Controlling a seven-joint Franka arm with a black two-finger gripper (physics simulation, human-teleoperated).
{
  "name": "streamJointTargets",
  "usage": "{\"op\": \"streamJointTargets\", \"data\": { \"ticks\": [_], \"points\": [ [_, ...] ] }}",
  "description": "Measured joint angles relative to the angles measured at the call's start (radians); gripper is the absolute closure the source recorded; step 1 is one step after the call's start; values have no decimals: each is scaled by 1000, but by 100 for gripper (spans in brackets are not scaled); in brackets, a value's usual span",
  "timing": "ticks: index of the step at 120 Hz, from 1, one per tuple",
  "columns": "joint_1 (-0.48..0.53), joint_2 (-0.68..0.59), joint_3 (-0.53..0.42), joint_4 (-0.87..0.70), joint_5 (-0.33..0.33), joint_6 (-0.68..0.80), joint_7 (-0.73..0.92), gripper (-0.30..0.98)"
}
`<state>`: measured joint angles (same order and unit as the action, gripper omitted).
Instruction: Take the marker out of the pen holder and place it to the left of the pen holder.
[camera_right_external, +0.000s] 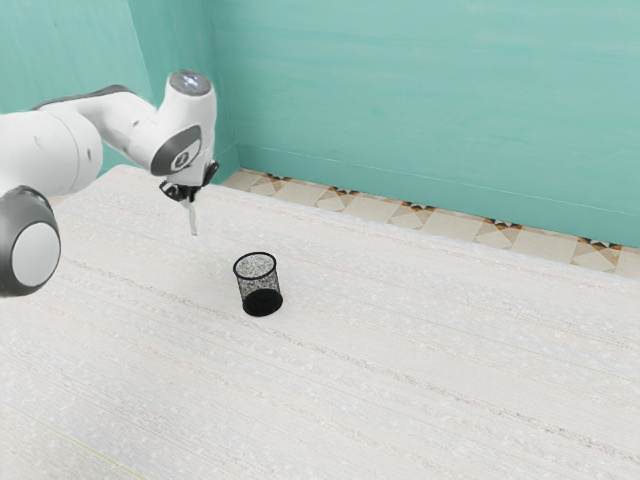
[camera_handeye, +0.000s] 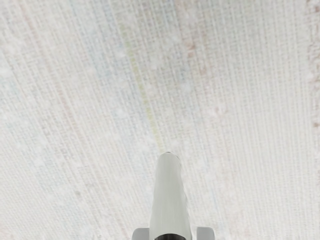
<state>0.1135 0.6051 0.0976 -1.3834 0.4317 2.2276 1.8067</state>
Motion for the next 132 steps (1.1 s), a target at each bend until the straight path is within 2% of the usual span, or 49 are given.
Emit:
{"op": "streamJointTargets", "data": {
  "ticks": [12,27,39,54,78,97,112,120,126,129,132],
  "points": [
    [-22,58,57,2,22,134,9,76],
    [-50,111,83,2,167,262,-15,76],
    [-58,140,88,3,233,322,-40,76],
    [-64,167,89,2,268,368,-69,77],
    [-68,186,89,0,285,402,-112,76],
    [-72,186,89,-8,330,399,-141,41],
    [-73,183,89,-10,341,398,-159,23],
    [-67,103,63,-72,338,396,-173,17],
    [-61,-65,-17,-214,324,378,-190,13],
    [-60,-156,-68,-267,286,341,-203,12],
    [-61,-240,-107,-299,214,284,-221,10]
  ]
}}
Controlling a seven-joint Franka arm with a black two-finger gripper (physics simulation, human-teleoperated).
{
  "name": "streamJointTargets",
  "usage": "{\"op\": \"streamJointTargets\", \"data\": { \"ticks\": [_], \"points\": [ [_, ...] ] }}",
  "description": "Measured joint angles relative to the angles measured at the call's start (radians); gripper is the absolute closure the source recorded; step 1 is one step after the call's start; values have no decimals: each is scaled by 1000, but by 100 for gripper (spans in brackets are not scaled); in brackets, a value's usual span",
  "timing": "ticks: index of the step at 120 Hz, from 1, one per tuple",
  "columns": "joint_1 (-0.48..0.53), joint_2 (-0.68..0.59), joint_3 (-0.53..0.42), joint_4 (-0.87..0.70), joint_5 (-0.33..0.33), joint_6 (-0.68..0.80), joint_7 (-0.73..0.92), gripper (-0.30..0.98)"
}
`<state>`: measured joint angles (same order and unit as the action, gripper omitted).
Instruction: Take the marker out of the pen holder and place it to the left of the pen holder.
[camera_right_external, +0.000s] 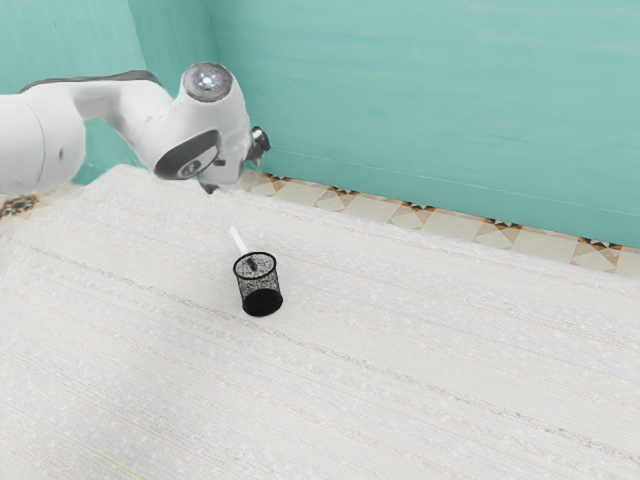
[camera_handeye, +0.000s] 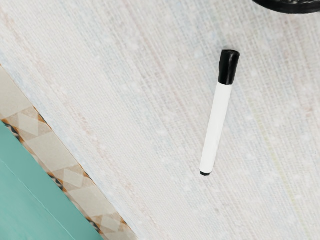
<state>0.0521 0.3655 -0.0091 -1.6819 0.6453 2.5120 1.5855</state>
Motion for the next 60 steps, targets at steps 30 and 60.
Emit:
{"op": "streamJointTargets", "data": {
  "ticks": [30,60],
  "points": [
    [27,-328,-65,-24,-443,-527,-236,3],
    [1,-367,-40,45,-578,-852,-407,1]
  ]
}}
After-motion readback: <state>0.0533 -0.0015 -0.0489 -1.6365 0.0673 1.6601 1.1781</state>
